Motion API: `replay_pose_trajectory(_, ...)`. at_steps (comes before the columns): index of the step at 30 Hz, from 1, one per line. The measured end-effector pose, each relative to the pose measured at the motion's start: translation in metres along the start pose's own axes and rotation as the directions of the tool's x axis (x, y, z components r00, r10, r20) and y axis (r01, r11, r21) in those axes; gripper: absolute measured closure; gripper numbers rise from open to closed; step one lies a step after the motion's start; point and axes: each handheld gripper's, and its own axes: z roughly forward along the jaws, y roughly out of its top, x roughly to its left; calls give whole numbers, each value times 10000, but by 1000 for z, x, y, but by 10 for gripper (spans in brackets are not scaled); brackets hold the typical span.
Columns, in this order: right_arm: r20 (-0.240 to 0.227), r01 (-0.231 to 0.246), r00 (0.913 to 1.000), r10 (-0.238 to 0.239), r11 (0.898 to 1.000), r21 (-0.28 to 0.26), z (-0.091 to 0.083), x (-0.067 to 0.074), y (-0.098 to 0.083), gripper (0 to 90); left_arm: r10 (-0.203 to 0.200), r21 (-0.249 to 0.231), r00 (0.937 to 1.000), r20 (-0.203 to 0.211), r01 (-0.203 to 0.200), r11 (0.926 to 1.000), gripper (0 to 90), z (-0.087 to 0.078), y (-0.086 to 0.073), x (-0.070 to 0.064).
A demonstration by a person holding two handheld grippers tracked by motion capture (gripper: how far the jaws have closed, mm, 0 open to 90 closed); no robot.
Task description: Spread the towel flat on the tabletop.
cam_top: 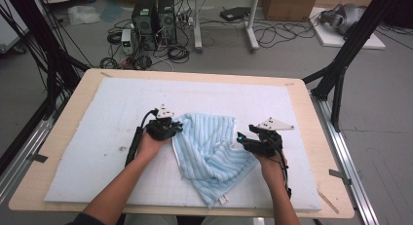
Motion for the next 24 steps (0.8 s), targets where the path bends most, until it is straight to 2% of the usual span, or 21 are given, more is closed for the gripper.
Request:
replay_pose_trajectory(5,-4,-28,10000,28,10000,39,1,0,-1,414,-527,-427,9970,-576,503,9978,826,-5,7,23)
replay_pose_trajectory(7,-3,-22,10000,23,10000,63,2,0,-1,413,-808,-702,9929,-879,747,9947,827,-6,5,33)
replay_pose_trajectory(10,-18,-31,10000,31,10000,89,3,1,-2,411,-1380,-645,9842,-1108,1315,9892,829,-5,1,49)
replay_pose_trajectory(12,-28,-54,10000,54,9999,109,3,1,-2,411,-1672,-842,9770,-1324,1570,9840,831,-5,0,58)
replay_pose_trajectory(17,-111,-44,9999,46,9997,229,6,2,-3,412,-1835,-1096,9670,-1770,1659,9800,835,-9,5,76)
replay_pose_trajectory(19,-282,-31,9996,43,9991,425,9,4,-4,431,-2022,-1286,9606,-1905,1798,9753,836,-10,3,82)
replay_pose_trajectory(21,-560,53,9984,-18,9981,622,13,7,-5,453,-2112,-1150,9602,-1830,1925,9745,837,-9,1,86)
replay_pose_trajectory(24,-1012,458,9942,-355,9938,1011,22,14,-7,490,-2152,-1259,9601,-1784,1947,9728,836,-7,1,88)
